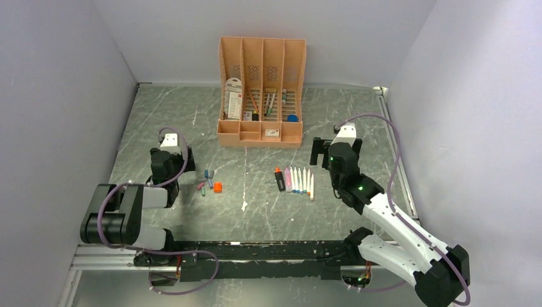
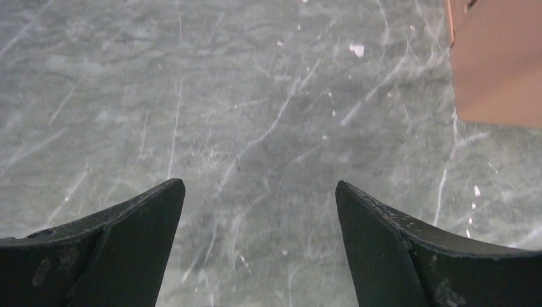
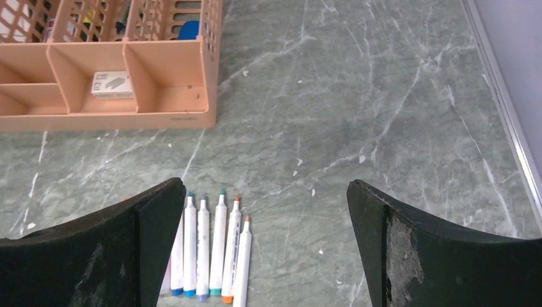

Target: Open the pen caps

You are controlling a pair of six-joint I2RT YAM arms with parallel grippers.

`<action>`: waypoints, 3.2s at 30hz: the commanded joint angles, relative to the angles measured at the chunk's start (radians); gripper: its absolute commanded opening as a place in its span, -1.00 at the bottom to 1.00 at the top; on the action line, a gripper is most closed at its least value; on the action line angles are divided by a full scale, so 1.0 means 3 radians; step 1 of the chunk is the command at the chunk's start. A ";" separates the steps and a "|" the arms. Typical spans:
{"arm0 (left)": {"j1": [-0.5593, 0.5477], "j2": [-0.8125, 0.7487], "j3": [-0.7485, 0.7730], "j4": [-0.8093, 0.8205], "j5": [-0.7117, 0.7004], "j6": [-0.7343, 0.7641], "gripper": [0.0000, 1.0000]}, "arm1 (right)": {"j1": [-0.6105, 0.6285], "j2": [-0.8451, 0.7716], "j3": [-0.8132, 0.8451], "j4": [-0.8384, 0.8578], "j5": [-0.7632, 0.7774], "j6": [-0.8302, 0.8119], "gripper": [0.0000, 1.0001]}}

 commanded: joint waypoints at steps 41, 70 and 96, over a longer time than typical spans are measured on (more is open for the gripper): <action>0.0090 0.0764 0.0143 0.1234 0.0264 0.0224 0.99 | -0.1239 0.2164 -0.0902 0.3462 0.0251 -0.0575 1.00; 0.0080 0.0762 0.0146 0.1226 0.0247 0.0229 0.99 | -0.1593 0.2463 -0.1384 0.4697 -0.0750 -0.0784 1.00; 0.0064 0.0758 0.0138 0.1237 0.0223 0.0236 0.99 | -0.1636 0.2472 -0.1359 0.4684 -0.0845 -0.0778 1.00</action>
